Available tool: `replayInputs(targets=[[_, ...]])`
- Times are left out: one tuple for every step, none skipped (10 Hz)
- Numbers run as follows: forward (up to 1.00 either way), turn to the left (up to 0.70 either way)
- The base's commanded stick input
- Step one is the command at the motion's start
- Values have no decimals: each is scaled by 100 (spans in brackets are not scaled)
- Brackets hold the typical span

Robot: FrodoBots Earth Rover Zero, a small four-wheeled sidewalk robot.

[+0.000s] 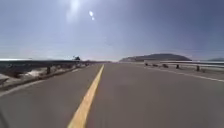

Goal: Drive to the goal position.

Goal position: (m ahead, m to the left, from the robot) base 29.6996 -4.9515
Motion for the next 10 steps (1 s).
replayInputs(targets=[[85, 17], [85, 0], [85, 0], [85, 0], [85, 0], [85, 0], [85, 0], [85, 0], [85, 0], [85, 0]])
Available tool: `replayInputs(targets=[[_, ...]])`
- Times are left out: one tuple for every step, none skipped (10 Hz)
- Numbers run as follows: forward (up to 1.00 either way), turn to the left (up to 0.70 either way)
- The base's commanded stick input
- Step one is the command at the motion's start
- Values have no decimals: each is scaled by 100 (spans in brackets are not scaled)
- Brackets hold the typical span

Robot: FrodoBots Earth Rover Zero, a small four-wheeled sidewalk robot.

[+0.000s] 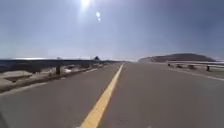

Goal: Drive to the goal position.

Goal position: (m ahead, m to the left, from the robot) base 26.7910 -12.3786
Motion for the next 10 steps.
replayInputs(targets=[[85, 0], [85, 0], [85, 0], [85, 0], [85, 0], [85, 0], [85, 0], [85, 0], [85, 0], [85, 0]])
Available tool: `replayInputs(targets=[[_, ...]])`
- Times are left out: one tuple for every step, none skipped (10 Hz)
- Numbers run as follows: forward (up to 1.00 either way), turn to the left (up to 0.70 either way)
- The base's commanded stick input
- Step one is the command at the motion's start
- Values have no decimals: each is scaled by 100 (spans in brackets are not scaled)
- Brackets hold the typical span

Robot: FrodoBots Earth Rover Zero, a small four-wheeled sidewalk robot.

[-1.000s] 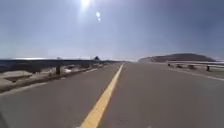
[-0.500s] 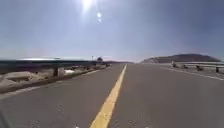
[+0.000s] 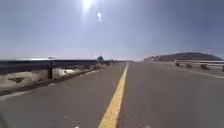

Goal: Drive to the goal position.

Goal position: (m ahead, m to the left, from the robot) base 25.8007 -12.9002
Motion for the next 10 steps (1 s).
replayInputs(targets=[[85, 0], [85, 0], [85, 0], [85, 0], [85, 0], [85, 0], [85, 0], [85, 0], [85, 0], [85, 0]])
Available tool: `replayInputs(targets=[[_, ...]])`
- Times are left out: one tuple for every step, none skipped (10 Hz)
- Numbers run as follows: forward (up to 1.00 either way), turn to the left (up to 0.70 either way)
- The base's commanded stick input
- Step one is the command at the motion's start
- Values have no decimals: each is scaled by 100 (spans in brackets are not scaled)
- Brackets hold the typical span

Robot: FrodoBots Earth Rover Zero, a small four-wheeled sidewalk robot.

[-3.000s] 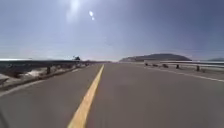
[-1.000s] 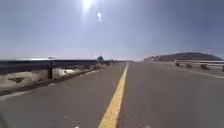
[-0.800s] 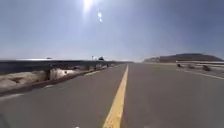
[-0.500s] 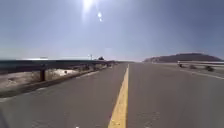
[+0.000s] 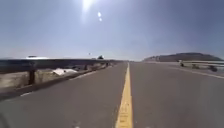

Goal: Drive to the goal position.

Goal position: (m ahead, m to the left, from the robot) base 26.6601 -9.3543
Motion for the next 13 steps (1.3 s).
replayInputs(targets=[[85, 0], [85, 0], [85, 0], [85, 0], [85, 0], [85, 0], [85, 0], [85, 0], [85, 0], [85, 0], [85, 0], [85, 0], [85, 0]])
